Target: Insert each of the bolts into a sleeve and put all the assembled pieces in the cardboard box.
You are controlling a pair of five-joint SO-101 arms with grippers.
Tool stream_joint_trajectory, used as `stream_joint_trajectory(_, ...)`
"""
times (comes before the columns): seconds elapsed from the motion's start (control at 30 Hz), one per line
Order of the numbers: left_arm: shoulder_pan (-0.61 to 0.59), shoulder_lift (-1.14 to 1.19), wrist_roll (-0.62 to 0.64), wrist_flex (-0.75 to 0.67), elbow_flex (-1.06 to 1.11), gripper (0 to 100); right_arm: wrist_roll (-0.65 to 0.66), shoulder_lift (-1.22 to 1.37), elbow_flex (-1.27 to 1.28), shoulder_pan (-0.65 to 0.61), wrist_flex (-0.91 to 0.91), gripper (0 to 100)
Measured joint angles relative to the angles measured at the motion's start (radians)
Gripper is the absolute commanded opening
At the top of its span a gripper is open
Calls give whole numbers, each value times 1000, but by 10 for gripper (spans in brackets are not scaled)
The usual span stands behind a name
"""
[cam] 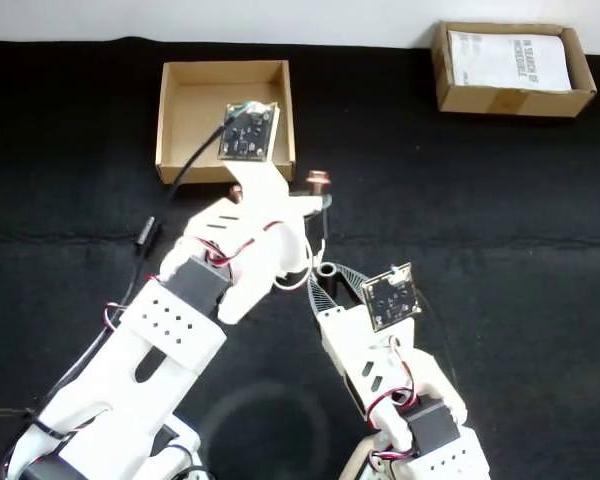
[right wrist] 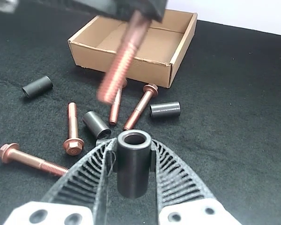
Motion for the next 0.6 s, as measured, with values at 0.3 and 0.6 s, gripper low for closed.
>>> stream_joint_trajectory(0.3, -2, 3, -48, -192, 132, 9, 0, 0, 0, 0, 0, 6)
stream_joint_trajectory(0.6, 0, 3, -68, -242, 173, 9, 0, 0, 0, 0, 0, 6)
